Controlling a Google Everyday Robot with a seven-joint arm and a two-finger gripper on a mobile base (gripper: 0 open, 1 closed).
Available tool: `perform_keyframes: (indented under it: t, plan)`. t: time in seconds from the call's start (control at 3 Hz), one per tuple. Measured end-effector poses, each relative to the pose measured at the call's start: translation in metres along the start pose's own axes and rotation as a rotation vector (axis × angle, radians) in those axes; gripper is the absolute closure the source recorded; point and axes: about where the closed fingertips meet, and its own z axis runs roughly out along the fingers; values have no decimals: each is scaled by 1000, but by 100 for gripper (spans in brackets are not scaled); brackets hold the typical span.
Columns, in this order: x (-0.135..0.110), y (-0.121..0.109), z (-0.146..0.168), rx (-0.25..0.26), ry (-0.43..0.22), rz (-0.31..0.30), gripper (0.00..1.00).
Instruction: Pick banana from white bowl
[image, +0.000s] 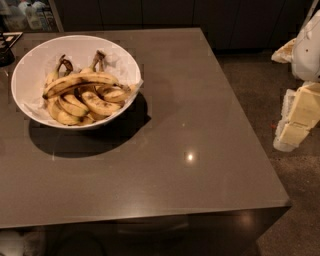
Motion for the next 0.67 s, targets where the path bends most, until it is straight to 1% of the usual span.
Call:
perform_keyframes:
  t: [0.33, 0.67]
  plan:
    - [0, 0, 0, 0, 0, 0, 0]
    - [-11, -2, -1, 17, -15, -17, 0]
